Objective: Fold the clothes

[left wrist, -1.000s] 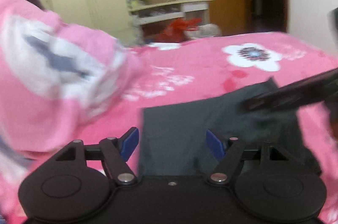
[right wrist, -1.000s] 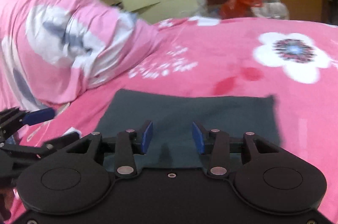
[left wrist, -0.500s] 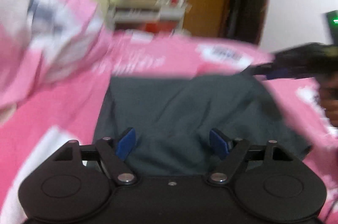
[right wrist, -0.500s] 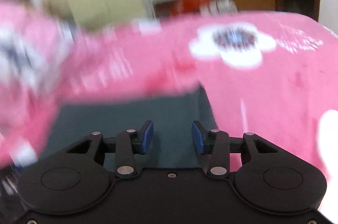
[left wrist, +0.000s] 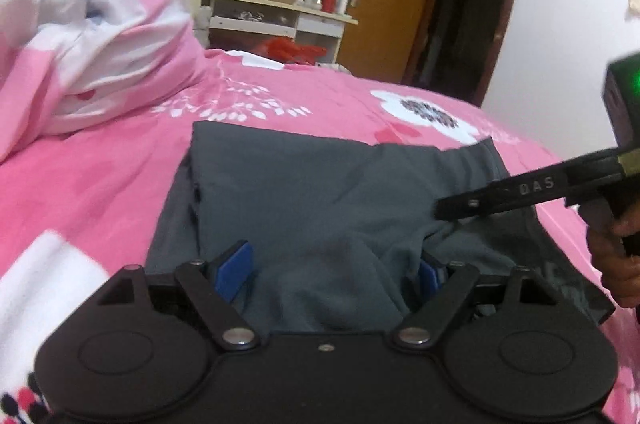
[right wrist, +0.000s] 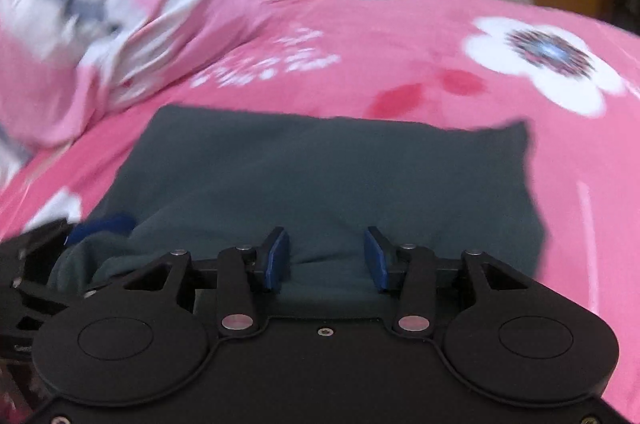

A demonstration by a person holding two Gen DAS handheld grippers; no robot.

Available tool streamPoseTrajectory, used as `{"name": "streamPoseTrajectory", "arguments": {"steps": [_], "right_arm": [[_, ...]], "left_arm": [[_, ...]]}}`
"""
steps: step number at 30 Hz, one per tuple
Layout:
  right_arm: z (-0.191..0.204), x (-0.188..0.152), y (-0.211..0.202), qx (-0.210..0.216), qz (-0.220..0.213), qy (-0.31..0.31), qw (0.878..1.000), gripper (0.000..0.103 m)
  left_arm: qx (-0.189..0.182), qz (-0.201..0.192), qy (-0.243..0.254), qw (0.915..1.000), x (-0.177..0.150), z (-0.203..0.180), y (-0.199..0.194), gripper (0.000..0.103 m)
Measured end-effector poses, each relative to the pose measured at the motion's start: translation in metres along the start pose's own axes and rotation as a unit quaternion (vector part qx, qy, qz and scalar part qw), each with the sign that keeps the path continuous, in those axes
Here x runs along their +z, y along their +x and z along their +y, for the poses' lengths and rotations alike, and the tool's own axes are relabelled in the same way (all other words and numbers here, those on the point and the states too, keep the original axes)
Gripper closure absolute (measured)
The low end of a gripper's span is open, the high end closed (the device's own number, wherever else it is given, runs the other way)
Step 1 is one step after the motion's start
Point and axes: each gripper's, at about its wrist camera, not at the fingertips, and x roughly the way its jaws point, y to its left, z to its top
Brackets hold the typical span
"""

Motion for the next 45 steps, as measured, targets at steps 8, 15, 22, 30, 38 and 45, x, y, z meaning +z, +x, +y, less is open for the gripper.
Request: {"name": "streamPoseTrajectory", "arguments": {"steps": [8,15,22,30,38,45], "right_arm": [[0.011,0.003,-0.004,0.063,-0.038,-0.02,0.997,0.057],[0.009,-0.006,-0.002,0.04,0.072,-0.071,0.994,0.055],[-0.02,-0.028,-0.043,0.004,0.08,-0.033,0.996,0.052],[0.009,0.005,-0.037,0.019,0.022,-0.05,0.998,0.051],[0.022,0.001,0.013,0.02,0.066,-0.102,0.992,0.043],[0.007,-0.005,-0.033,-0.111,-0.01,-0.053,0.992,0.046]], "left_arm": [[-0.043,-0.09,0.102,0.9898,-0.007,-0.032,-0.024,0.022],[-0.111,0.046,0.174,0.9773,-0.016,-0.064,-0.015,0.017],[-0.106,0.064,0.122,0.9847,-0.005,-0.043,-0.059,0.017],[-0.081,-0.014,0.05,0.9954,0.035,-0.017,-0.047,0.026],[-0.067,0.049,0.109,0.9905,0.003,-0.008,0.017,0.018],[-0.068,0.045,0.107,0.9909,0.002,-0.003,0.023,0.018]]}}
